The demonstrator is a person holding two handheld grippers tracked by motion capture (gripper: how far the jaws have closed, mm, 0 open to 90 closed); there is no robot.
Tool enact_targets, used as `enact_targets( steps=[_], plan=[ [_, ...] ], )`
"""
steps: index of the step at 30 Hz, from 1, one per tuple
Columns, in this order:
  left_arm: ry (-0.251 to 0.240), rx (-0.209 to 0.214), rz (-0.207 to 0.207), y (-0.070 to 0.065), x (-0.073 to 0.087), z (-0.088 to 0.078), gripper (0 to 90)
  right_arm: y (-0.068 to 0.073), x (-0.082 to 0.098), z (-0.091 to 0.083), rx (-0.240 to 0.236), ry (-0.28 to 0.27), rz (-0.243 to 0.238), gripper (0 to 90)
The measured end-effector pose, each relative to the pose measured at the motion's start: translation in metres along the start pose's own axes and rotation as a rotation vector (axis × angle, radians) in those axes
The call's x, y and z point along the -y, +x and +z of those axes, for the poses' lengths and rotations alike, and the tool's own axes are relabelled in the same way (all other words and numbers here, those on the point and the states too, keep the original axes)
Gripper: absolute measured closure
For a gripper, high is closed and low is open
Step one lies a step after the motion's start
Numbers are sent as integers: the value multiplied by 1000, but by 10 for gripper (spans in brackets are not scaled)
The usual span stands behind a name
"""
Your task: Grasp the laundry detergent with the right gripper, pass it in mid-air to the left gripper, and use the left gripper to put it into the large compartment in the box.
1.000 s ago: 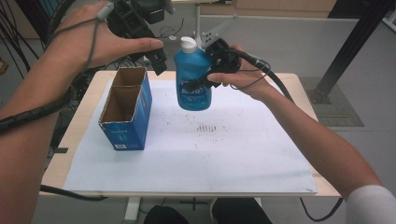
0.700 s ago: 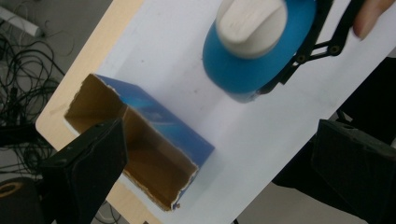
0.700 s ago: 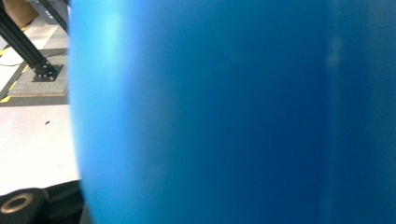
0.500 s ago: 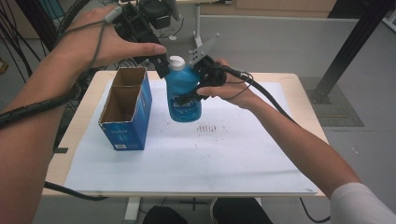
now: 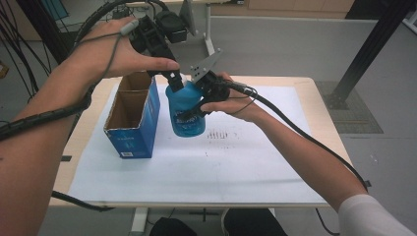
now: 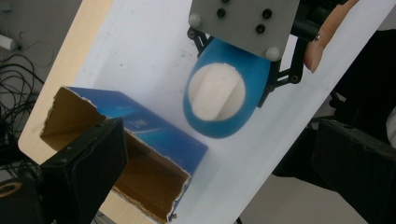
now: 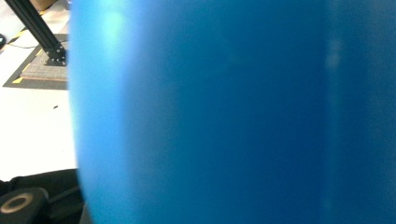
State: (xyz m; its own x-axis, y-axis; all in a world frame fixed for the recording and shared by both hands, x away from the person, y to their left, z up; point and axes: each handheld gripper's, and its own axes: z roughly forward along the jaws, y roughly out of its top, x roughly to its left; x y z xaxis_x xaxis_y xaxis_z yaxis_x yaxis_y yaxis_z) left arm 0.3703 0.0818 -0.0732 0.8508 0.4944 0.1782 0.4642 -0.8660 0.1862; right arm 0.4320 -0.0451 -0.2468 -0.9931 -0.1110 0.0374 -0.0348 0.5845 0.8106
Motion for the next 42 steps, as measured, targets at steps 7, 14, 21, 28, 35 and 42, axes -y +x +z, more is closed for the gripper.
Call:
enact_targets(
  steps=[7, 14, 21, 28, 35, 42],
  plan=[
    [17, 18, 28, -3, -2, 6, 41, 3, 5, 7, -15, 0, -29, 441],
    [41, 47, 52, -5, -6, 17, 42, 7, 6, 9, -34, -10, -56, 441],
    [56, 62, 62, -5, -9, 25, 41, 8, 11, 8, -34, -11, -70, 441],
    [74, 70, 83, -7, -15, 31, 42, 8, 15, 7, -42, -31, -71, 440],
    [89, 75, 90, -9, -16, 38, 42, 8, 18, 9, -46, -34, -71, 440],
    [101, 78, 97, -9, -17, 42, 42, 11, 17, 10, -54, -44, -75, 440]
  ],
)
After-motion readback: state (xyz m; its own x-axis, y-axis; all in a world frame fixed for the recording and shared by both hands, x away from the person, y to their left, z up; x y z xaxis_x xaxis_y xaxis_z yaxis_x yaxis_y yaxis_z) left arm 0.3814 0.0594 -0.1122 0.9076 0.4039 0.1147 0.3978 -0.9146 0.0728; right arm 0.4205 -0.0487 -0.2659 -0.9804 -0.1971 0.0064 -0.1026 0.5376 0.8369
